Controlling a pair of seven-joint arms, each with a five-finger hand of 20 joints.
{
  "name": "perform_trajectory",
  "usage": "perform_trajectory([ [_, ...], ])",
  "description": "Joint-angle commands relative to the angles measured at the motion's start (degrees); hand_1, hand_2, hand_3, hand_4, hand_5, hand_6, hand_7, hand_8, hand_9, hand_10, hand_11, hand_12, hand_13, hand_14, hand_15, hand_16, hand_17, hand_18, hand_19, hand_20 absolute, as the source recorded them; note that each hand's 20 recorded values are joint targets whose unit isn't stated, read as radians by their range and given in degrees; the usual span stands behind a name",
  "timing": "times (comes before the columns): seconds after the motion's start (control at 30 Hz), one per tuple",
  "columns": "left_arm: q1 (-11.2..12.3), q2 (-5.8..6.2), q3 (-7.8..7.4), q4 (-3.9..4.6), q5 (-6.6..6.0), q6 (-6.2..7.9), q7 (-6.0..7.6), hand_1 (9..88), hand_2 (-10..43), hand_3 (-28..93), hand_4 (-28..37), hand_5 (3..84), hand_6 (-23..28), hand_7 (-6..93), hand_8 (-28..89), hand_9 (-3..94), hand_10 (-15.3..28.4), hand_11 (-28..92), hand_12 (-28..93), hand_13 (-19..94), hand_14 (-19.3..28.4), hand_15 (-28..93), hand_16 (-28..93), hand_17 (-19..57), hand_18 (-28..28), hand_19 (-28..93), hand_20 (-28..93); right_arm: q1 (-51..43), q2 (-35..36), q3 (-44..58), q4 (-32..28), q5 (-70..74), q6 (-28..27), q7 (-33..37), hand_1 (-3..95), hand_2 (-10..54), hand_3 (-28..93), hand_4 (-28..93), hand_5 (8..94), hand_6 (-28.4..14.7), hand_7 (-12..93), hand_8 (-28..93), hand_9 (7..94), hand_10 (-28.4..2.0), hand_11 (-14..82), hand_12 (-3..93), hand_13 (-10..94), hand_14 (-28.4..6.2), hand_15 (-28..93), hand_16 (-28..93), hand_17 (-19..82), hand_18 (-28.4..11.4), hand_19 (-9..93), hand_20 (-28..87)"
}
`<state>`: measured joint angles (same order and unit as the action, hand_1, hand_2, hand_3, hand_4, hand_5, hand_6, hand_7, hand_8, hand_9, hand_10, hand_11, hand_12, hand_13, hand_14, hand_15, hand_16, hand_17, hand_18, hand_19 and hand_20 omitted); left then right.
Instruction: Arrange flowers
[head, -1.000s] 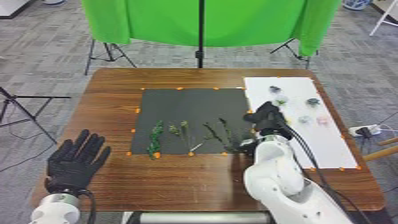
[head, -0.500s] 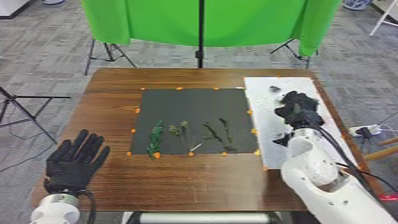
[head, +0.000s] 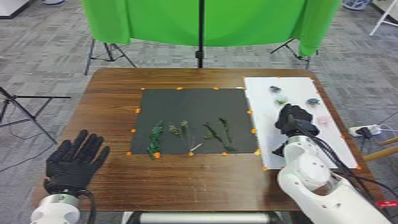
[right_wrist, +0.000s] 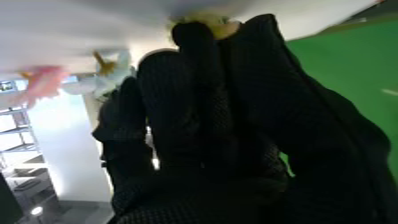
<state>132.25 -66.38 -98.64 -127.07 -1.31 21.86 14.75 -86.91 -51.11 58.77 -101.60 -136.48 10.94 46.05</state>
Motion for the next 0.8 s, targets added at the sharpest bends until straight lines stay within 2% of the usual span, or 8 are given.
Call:
perform_trajectory([
  [0.03, 0.65, -0.15, 0.59, 0.17, -0.49, -0.27, 0.07, 30.1, 18.9, 77, -23.3, 52.2, 9.7, 21.1, -10, 43.6, 16.6, 26, 13, 31, 15.2, 42, -7, -4.2, 13.1, 32, 15, 0.88, 0.12, -2.64, 2.25, -4.64, 8.11, 2.11, 65.8, -9.5, 61, -28, 74.6, -2.1, 29, 4, 81.6, -11.3, 10.4, 36.6, 68, -11.4, 65, 36, 33, -23.9, 87, 47],
  [0.1, 1.15, -0.22, 0.37, -0.09, -0.62, -0.3, 0.31, 30.1, 18.9, 77, -23.2, 52.3, 9.8, 21.1, -10, 43.7, 16.6, 26, 13, 31, 15.3, 42, -7, -4.2, 13.1, 32, 15, 1.38, 0.16, -3.23, 1.44, -6.24, 9.4, 1.43, 65.9, -9.5, 63, -28, 76.0, -2.0, 31, 6, 83.6, -11.1, 11.4, 38.9, 70, -11.1, 65, 36, 35, -24.2, 87, 47],
  [0.4, 1.08, -0.42, 0.31, 0.03, -0.41, -0.56, -0.35, 30.1, 19.0, 77, -23.3, 52.3, 9.8, 21.0, -10, 43.7, 16.6, 26, 13, 31, 15.1, 42, -7, -4.2, 13.1, 32, 15, 3.63, 0.65, -4.38, -5.0, -5.11, 9.53, -0.49, 65.7, -9.5, 68, -28, 77.4, -3.0, 32, 12, 85.0, -11.3, 13.7, 42.8, 71, -10.7, 65, 38, 36, -25.1, 88, 46],
  [0.47, 1.0, -0.38, 0.3, 0.08, -0.27, -0.1, -0.58, 30.1, 19.0, 77, -23.2, 52.3, 9.8, 21.0, -10, 43.7, 16.6, 26, 13, 31, 15.1, 42, -7, -4.2, 13.1, 32, 15, 3.39, 0.96, -4.35, -5.34, -7.33, 9.44, -0.49, 65.4, -9.5, 69, -28, 77.7, -3.1, 31, 13, 85.0, -11.4, 13.8, 43.2, 71, -10.7, 65, 38, 36, -25.2, 88, 46],
  [0.57, 0.87, -0.38, 0.24, 0.17, -0.25, 0.0, -0.52, 30.1, 19.0, 77, -23.2, 52.3, 9.9, 20.8, -10, 43.6, 16.5, 26, 13, 31, 15.1, 42, -7, -4.2, 13.1, 32, 15, 3.01, 1.4, -3.63, -5.77, -7.77, 3.47, 1.83, 63.9, -9.5, 72, -28, 76.6, -3.1, 32, 15, 83.8, -11.8, 14.0, 44.0, 70, -10.4, 64, 40, 36, -25.3, 88, 45],
  [0.63, 0.86, -0.14, 0.31, 0.26, -0.43, -0.07, -0.33, 30.1, 19.0, 77, -23.2, 52.3, 9.8, 20.8, -9, 43.7, 16.5, 26, 13, 31, 15.1, 42, -7, -4.2, 13.1, 32, 15, 1.57, 1.85, -1.82, -6.58, -5.4, 0.25, 2.1, 61.4, -9.5, 70, -28, 70.1, -4.9, 31, 10, 76.2, -13.8, 16.1, 38.2, 66, -12.1, 66, 38, 35, -25.4, 89, 43],
  [0.7, 1.11, -0.23, 0.1, 0.23, -0.37, -0.04, -0.24, 30.1, 19.0, 77, -23.2, 52.3, 9.8, 20.9, -9, 43.7, 16.6, 26, 13, 31, 15.1, 42, -7, -4.2, 13.1, 32, 15, 0.51, 2.3, -0.82, -6.48, -4.8, -0.35, 2.09, 55.2, -9.5, 74, -28, 64.1, -5.5, 25, -8, 65.5, -17.3, 23.7, 23.3, 61, -14.3, 68, 33, 34, -25.9, 90, 42],
  [0.8, 1.05, -0.36, -0.03, 0.25, -0.3, 0.28, -0.11, 30.1, 19.0, 77, -23.2, 52.4, 9.9, 20.9, -9, 43.6, 16.6, 26, 13, 31, 15.1, 42, -7, -4.2, 13.1, 32, 15, -0.48, 2.9, 0.67, -6.98, -2.5, -6.35, 2.51, 55.1, -9.5, 73, -28, 62.2, -5.4, 19, -12, 62.0, -16.7, 18.8, 16.9, 61, -14.2, 63, 31, 33, -25.7, 90, 41],
])
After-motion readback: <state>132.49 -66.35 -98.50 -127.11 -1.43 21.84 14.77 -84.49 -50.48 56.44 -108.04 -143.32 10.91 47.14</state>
